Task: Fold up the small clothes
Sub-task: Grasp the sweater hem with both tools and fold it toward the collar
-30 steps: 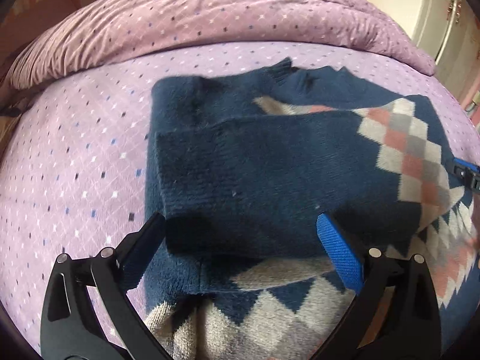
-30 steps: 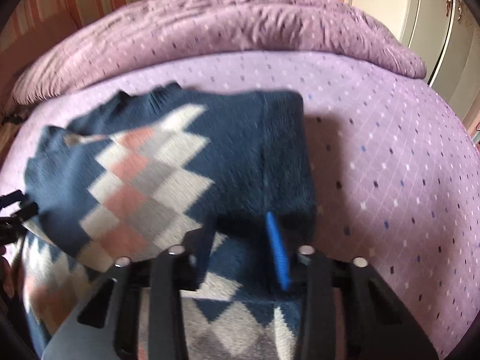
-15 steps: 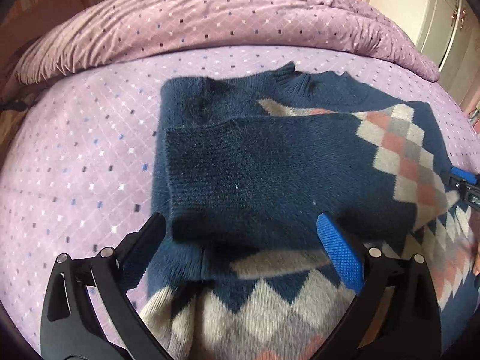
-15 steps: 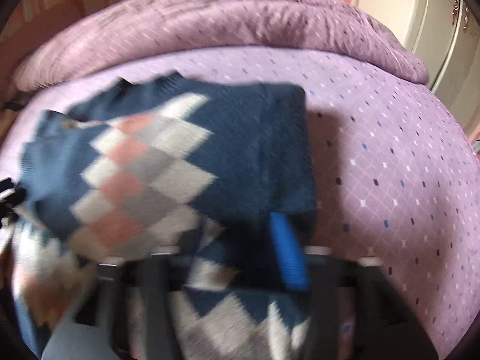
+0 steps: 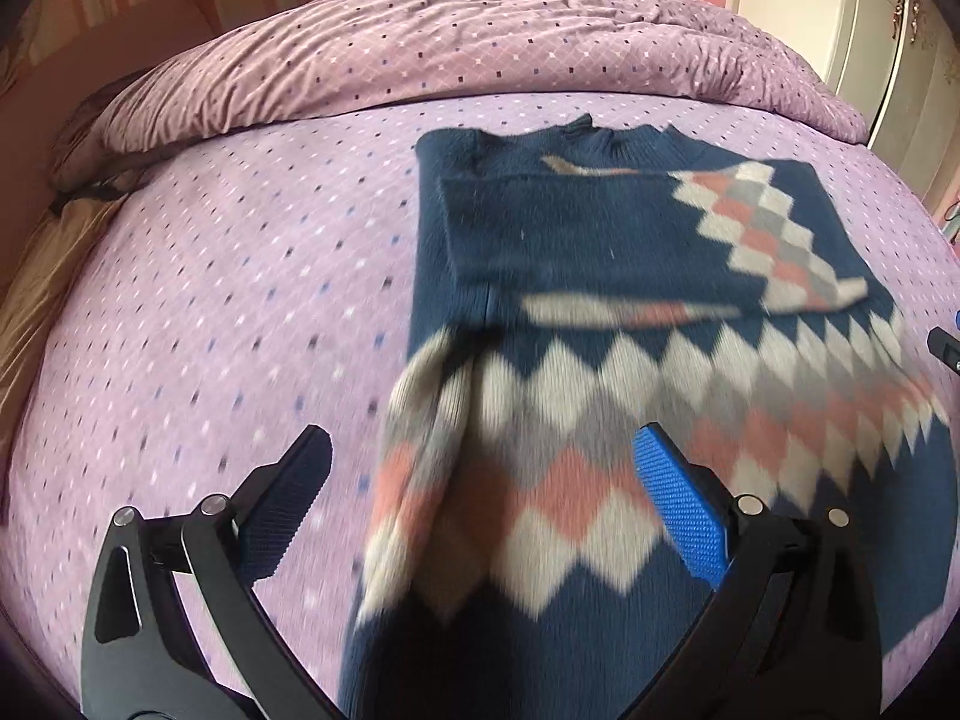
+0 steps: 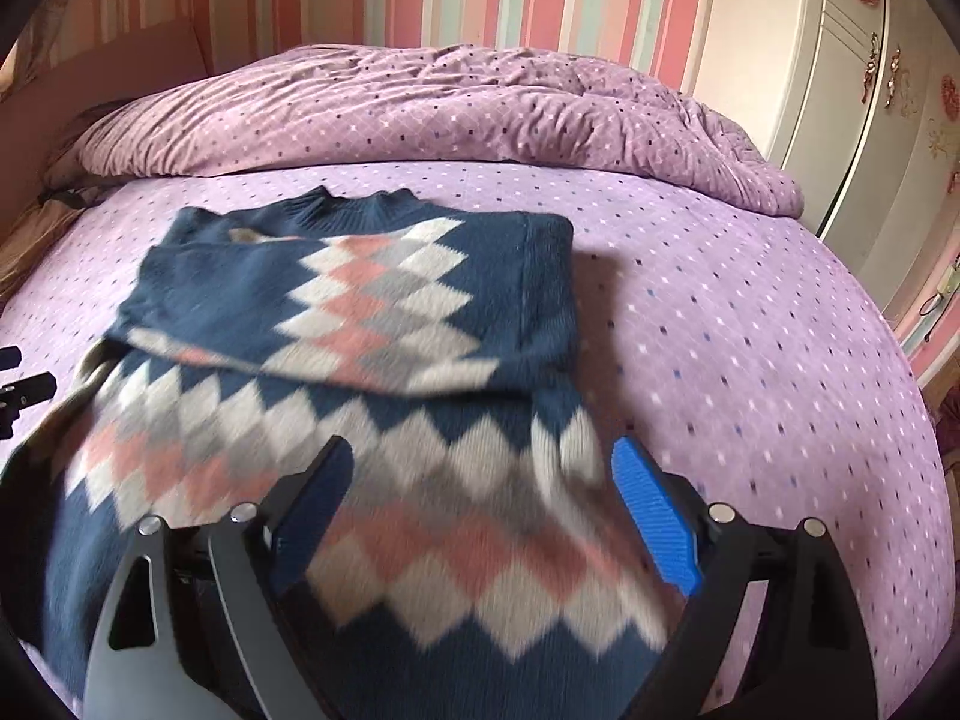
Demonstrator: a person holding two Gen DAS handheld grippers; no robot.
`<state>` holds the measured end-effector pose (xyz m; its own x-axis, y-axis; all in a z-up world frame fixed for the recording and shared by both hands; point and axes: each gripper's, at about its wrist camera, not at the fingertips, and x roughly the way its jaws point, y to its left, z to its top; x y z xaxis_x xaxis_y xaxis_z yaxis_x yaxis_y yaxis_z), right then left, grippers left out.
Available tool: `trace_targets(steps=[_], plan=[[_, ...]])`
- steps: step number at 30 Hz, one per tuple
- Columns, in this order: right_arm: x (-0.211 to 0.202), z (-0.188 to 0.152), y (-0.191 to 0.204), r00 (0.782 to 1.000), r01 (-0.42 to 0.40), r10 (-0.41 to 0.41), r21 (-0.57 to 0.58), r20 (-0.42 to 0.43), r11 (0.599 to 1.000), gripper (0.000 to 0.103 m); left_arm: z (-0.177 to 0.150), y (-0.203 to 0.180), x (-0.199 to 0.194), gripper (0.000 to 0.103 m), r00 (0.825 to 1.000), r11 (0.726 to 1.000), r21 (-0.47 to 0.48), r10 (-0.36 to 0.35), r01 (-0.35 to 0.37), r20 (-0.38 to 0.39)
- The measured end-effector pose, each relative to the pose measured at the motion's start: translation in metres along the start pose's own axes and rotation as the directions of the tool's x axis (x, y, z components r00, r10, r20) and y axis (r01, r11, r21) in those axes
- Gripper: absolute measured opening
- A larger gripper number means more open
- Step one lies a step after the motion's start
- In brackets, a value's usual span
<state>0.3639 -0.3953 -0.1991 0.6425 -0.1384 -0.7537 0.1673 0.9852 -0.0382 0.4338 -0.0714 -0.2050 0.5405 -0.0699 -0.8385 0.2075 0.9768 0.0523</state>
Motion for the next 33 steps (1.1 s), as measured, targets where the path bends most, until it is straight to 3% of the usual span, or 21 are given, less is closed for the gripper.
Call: trace_targets(steps=[9, 16, 20, 27, 33], plan=[[-0.049, -0.048, 0.001, 0.999, -0.008, 0.009, 0.030, -0.041, 1.000, 0.089, -0.068, 0.000, -0.035, 0.100, 0.999, 1.000, 0.008, 0.015, -0.015, -0.038], [-0.077, -0.062, 0.001, 0.999, -0.015, 0.017, 0.045, -0.044, 0.999, 0.089, -0.090, 0.010, -0.065, 0.100, 0.999, 0.997, -0.062, 0.047, -0.045, 0.026], [-0.078, -0.077, -0.001, 0.998, -0.013, 0.017, 0.056, -0.062, 0.998, 0.089, -0.102, 0.018, -0.069, 0.100, 0.996, 0.992, -0.101, 0.082, -0.080, 0.019], [-0.085, -0.096, 0.001, 0.998, 0.008, -0.006, 0.036, -0.067, 0.999, 0.089, -0.125, 0.026, -0.074, 0.100, 0.999, 0.990, -0.127, 0.053, -0.053, -0.005], [-0.091, -0.100, 0.007, 0.997, 0.007, -0.007, 0.006, -0.071, 1.000, 0.089, -0.161, 0.025, -0.073, 0.100, 0.996, 0.993, -0.120, 0.002, -0.013, -0.095]])
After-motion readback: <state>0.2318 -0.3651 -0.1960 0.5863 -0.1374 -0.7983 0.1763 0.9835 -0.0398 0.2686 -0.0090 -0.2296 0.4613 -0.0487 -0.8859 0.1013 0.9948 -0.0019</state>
